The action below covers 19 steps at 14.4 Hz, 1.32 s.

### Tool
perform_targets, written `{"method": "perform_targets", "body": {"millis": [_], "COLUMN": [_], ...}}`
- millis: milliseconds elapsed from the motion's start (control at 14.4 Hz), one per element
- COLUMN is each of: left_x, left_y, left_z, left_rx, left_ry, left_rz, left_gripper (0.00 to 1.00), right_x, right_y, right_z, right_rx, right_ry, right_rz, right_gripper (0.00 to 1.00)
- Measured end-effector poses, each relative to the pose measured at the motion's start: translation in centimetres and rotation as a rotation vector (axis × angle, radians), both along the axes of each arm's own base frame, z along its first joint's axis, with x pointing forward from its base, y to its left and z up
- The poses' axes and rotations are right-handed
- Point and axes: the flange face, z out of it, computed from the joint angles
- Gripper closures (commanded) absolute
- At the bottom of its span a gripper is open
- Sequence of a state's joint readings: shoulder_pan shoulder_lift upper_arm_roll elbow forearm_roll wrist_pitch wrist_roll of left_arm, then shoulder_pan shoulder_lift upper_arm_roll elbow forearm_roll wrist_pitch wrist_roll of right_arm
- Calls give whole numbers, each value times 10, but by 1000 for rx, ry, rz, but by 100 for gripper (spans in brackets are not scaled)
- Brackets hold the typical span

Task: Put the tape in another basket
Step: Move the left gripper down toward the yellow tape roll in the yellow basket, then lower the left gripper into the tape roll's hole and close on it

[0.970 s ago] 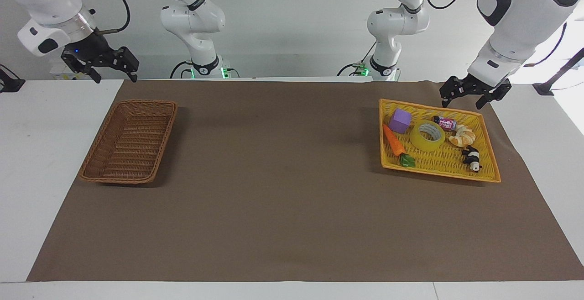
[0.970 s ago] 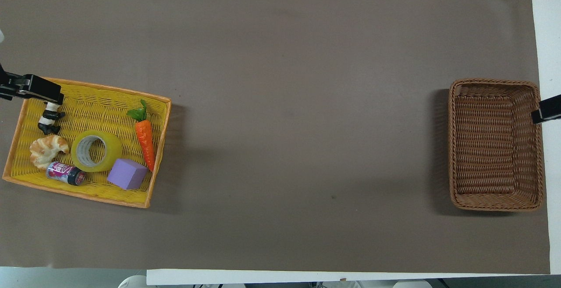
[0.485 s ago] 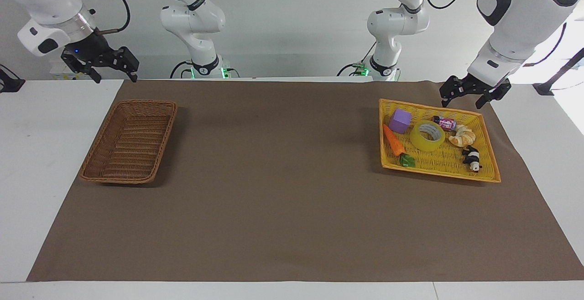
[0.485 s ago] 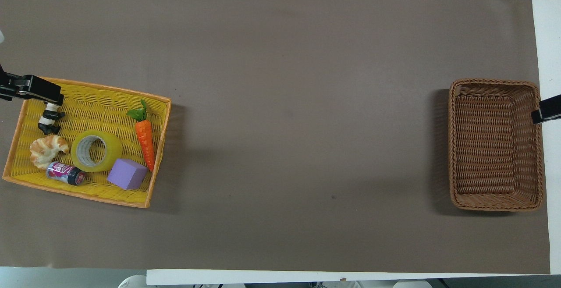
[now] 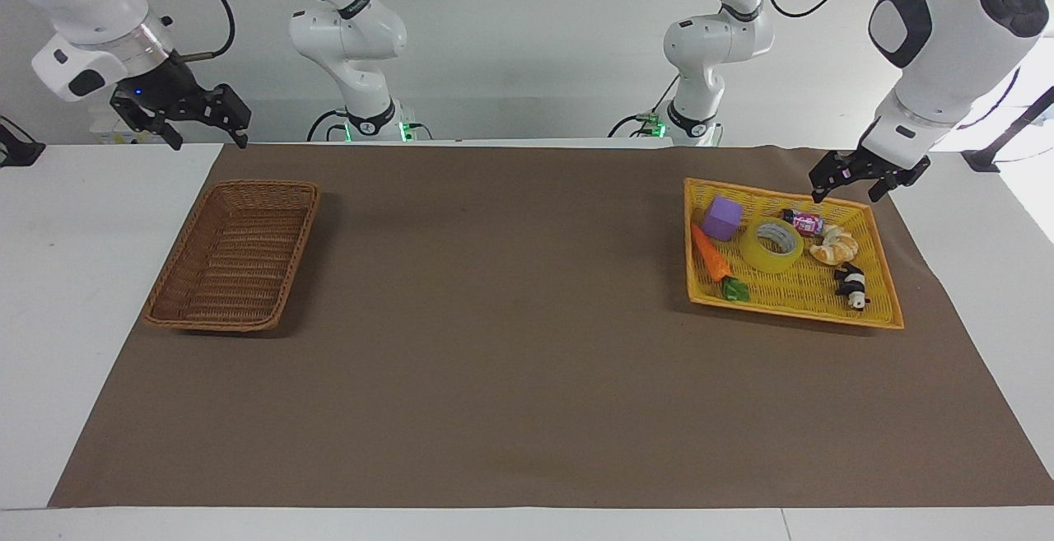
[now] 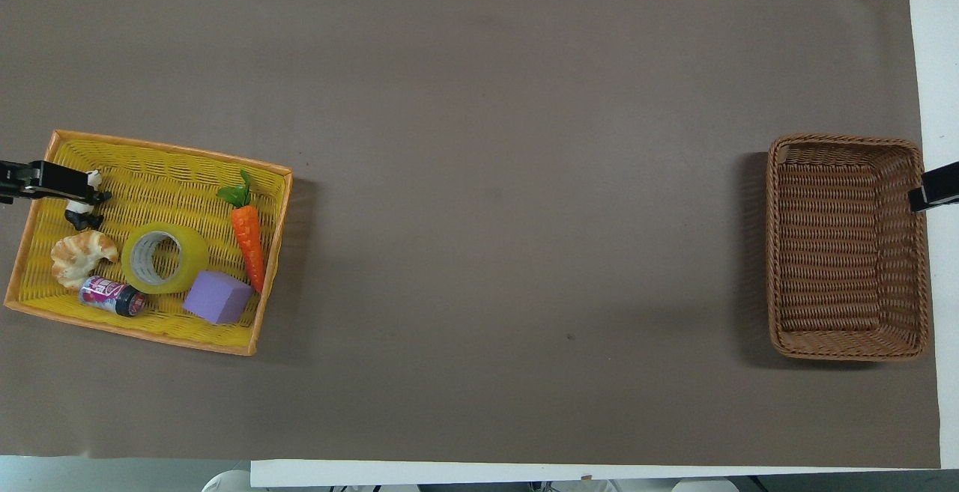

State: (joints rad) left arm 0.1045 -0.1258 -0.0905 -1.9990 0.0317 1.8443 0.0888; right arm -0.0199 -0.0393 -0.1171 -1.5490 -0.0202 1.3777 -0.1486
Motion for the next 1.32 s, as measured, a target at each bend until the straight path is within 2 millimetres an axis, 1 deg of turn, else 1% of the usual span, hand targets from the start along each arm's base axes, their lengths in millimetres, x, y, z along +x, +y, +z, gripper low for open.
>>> {"method": "perform_targets", "body": {"millis": [139, 277, 485, 554, 623, 693, 762, 831, 1039, 1108, 1177, 1316], "left_x": [-6, -5, -3, -6, -9, -14, -17, -20, -21, -21, -22, -23], "left_y": [13, 26, 29, 29, 28, 28, 28, 29, 32, 32, 32, 33], "left_z": [-34, -60, -97, -111, -125, -137, -145, -149, -150, -150, -150, -151], "left_rx": [0, -3, -8, -9, -10, -12, -13, -15, -17, -17, -17, -18], "left_ry": [-11, -13, -6, -12, -17, -12, 0, 8, 16, 19, 22, 27], "left_rz": [23, 45, 48, 47, 46, 36, 13, -13, -48, -50, -52, -51], "left_gripper": [1, 1, 2, 5, 14, 20, 20, 20, 21, 25, 27, 27], "right_x": [0, 0, 0, 0, 0, 0, 0, 0, 0, 0, 0, 0], "right_y": [0, 0, 0, 0, 0, 0, 0, 0, 0, 0, 0, 0], "right_z": [0, 0, 0, 0, 0, 0, 0, 0, 0, 0, 0, 0], "right_rx": [0, 0, 0, 0, 0, 0, 0, 0, 0, 0, 0, 0], "right_ry": [0, 0, 0, 0, 0, 0, 0, 0, 0, 0, 0, 0], "right_rz": [0, 0, 0, 0, 0, 0, 0, 0, 0, 0, 0, 0], "right_gripper": [1, 1, 1, 1, 1, 1, 1, 1, 1, 1, 1, 1]}}
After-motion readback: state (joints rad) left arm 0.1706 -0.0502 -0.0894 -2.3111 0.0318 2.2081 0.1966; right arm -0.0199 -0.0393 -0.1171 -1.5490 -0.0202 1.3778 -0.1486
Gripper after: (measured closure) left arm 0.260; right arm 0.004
